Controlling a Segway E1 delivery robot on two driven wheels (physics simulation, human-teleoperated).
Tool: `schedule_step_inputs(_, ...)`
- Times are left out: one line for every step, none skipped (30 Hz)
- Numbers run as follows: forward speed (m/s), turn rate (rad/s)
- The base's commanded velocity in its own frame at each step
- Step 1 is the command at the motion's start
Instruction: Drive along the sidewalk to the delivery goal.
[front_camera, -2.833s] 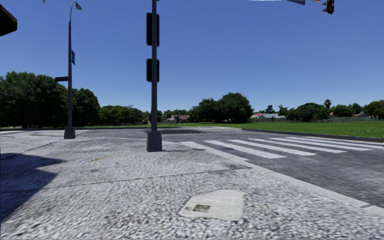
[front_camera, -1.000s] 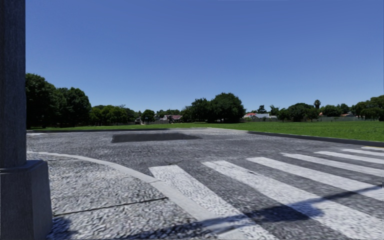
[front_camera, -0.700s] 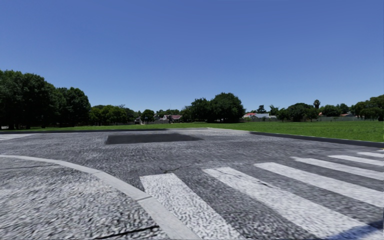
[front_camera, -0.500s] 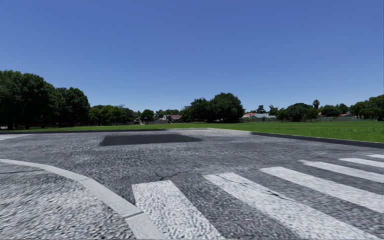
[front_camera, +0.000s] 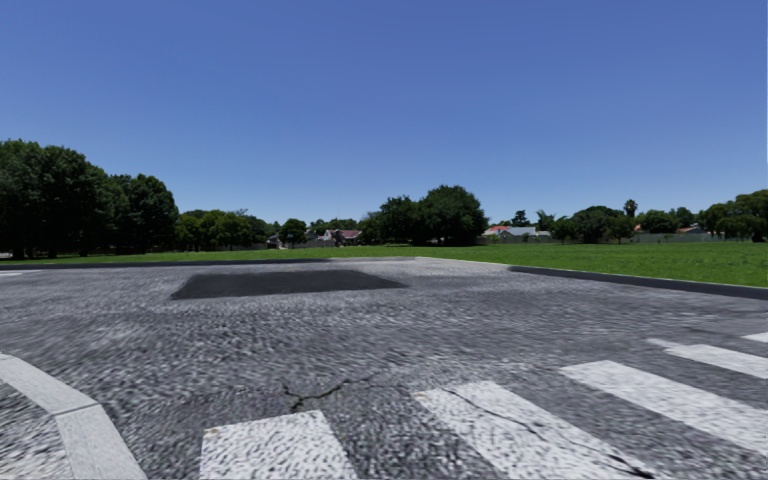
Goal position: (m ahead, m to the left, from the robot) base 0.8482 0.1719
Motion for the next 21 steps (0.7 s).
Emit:
schedule_step_inputs(1.18,0.00)
schedule_step_inputs(1.05,0.00)
schedule_step_inputs(0.99,0.00)
schedule_step_inputs(0.99,0.00)
schedule_step_inputs(0.97,0.00)
schedule_step_inputs(0.97,0.00)
schedule_step_inputs(0.95,0.00)
schedule_step_inputs(0.93,0.00)
schedule_step_inputs(0.93,0.00)
schedule_step_inputs(0.91,0.00)
schedule_step_inputs(0.89,0.00)
schedule_step_inputs(0.87,0.00)
schedule_step_inputs(0.87,0.00)
schedule_step_inputs(0.85,0.00)
schedule_step_inputs(0.83,0.00)
schedule_step_inputs(0.80,0.00)
schedule_step_inputs(0.80,0.00)
schedule_step_inputs(0.57,0.00)
schedule_step_inputs(0.00,0.00)
schedule_step_inputs(0.00,0.00)
schedule_step_inputs(0.00,0.00)
